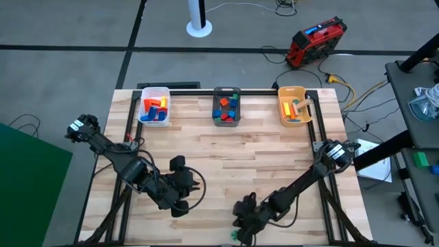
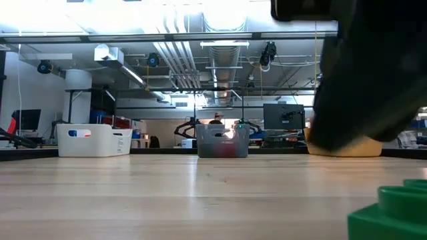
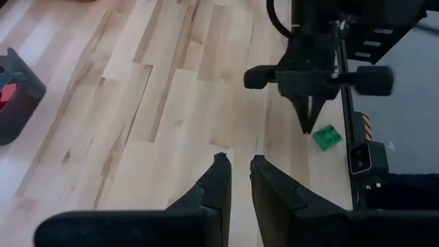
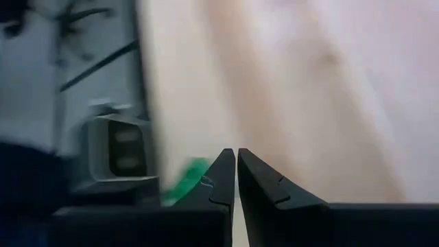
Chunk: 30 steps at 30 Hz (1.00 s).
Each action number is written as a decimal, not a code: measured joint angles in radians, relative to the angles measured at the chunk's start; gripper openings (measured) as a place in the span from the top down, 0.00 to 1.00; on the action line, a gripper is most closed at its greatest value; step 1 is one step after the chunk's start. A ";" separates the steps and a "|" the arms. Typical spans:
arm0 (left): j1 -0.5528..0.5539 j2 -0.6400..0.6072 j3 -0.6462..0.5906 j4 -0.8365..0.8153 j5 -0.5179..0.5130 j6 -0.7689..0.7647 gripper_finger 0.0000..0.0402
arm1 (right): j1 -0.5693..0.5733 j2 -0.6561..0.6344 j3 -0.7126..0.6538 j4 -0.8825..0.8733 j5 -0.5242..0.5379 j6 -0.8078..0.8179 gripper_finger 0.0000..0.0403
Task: Sort blocks by size
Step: Put the small green game piece into the black bin
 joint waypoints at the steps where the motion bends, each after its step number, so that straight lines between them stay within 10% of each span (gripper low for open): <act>1: 0.000 0.000 0.000 0.000 0.000 -0.001 0.91 | 0.000 -0.003 0.000 0.022 -0.018 -0.020 0.98; 30: 0.000 0.000 0.000 -0.010 0.000 0.018 0.91 | -0.023 0.055 0.002 0.102 -0.014 -0.031 0.98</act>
